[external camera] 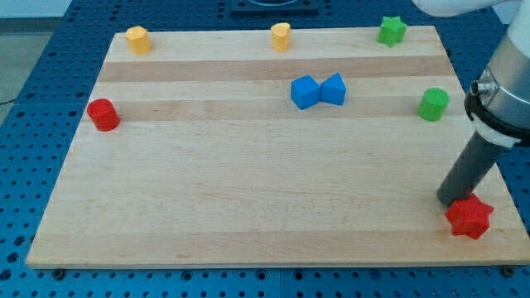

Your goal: Place the cube at the bottom left of the board

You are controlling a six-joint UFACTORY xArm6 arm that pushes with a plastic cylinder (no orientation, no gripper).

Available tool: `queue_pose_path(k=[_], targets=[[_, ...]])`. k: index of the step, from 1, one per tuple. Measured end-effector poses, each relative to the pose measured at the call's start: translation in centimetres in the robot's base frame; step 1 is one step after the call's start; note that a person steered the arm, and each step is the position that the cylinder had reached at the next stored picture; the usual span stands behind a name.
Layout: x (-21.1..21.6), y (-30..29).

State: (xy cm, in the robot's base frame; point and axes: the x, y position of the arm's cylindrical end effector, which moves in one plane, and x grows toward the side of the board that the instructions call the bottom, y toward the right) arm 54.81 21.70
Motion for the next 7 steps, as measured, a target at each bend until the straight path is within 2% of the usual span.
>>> queue_pose_path(k=[3,5,6,7], targets=[[0.0,-1.8],[-1.0,-7.4],[-8.2,-7.8],[-8.6,-7.6]])
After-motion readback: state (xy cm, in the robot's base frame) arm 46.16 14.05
